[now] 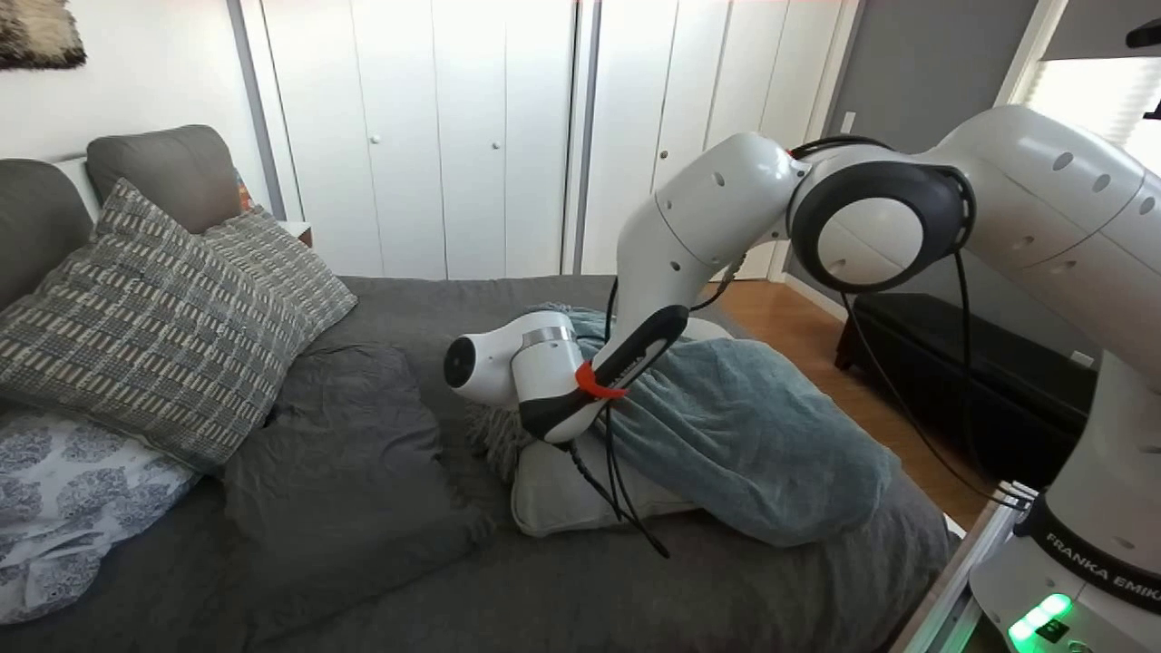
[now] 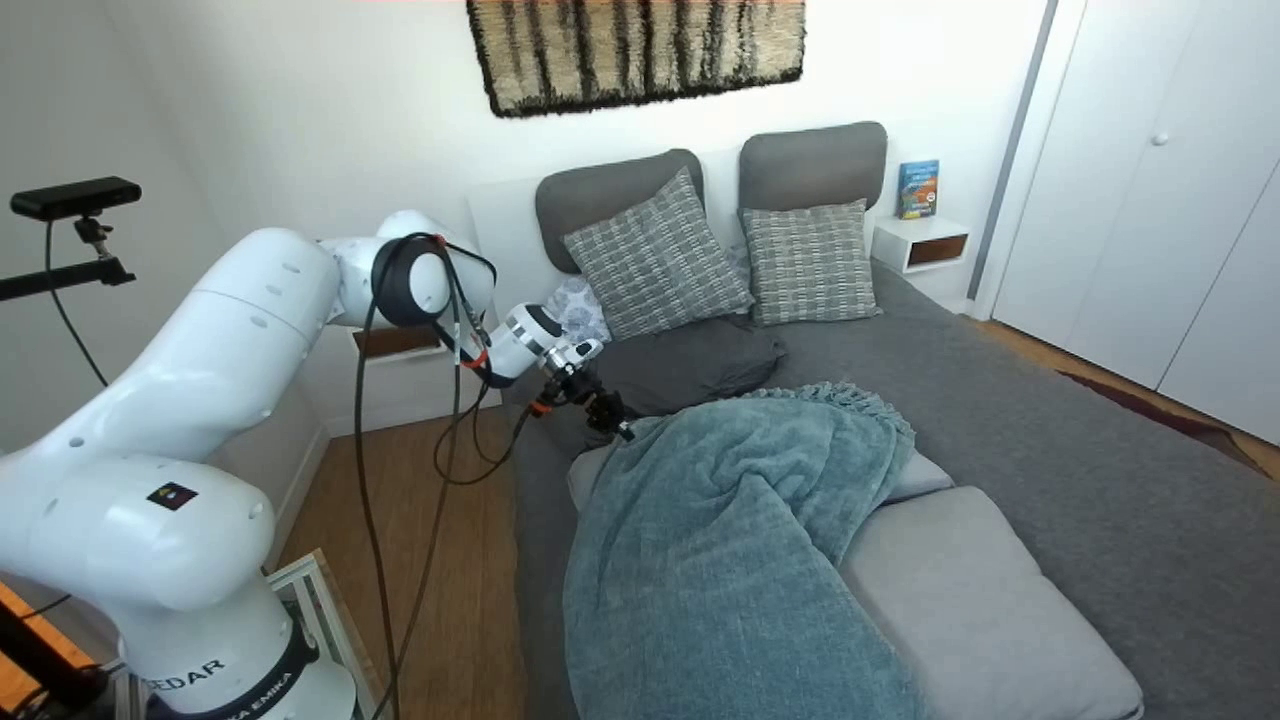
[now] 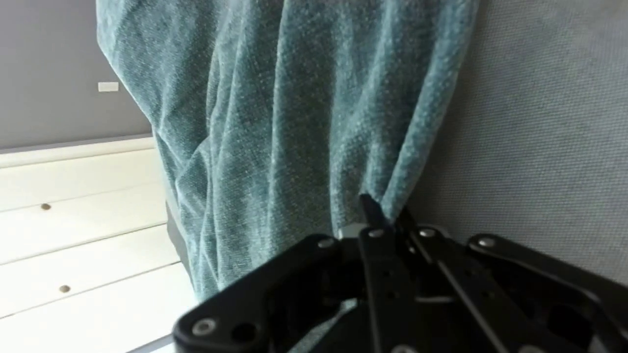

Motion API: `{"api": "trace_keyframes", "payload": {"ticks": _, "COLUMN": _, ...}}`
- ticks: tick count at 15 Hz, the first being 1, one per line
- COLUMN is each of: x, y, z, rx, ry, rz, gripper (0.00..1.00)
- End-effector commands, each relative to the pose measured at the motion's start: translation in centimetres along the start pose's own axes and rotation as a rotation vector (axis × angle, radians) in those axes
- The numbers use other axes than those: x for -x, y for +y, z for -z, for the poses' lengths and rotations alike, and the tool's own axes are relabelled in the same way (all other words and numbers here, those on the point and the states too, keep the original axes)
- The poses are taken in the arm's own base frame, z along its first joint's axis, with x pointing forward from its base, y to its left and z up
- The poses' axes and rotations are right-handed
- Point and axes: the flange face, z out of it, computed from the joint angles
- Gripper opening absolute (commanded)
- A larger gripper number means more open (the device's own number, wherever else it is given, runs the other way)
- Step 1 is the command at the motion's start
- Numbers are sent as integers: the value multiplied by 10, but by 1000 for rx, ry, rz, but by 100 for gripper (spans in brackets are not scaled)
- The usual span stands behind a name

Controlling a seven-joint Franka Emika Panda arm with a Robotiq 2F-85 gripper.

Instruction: Unfold the fleece then turn it over

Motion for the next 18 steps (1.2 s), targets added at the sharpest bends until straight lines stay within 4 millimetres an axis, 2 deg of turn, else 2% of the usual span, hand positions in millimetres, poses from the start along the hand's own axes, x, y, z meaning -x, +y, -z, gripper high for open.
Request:
{"api": "trace_keyframes", "payload": {"ticks": 1, "x": 19, "y": 67, "z": 20, "rx": 33, "ry": 0, "rz": -172, "gripper": 1}}
{"api": "trace_keyframes", "payload": {"ticks": 7, "x": 39, "y": 175, "z": 54, "rx": 172, "ry": 3, "rz": -491, "gripper": 1}}
{"api": "trace_keyframes", "payload": {"ticks": 12, "x": 70, "y": 273, "z": 94, "rx": 384, "ry": 9, "rz": -718, "gripper": 1}}
{"api": "trace_keyframes", "payload": {"ticks": 14, "x": 87, "y": 312, "z": 111, "rx": 428, "ry": -49, "rz": -818, "gripper": 1}}
{"api": "trace_keyframes", "payload": {"ticks": 15, "x": 63, "y": 278, "z": 94, "rx": 395, "ry": -60, "rz": -741, "gripper": 6}}
{"api": "trace_keyframes", "payload": {"ticks": 17, "x": 74, "y": 305, "z": 108, "rx": 407, "ry": -75, "rz": -791, "gripper": 6}}
{"api": "trace_keyframes", "payload": {"ticks": 18, "x": 77, "y": 311, "z": 110, "rx": 403, "ry": -74, "rz": -798, "gripper": 6}}
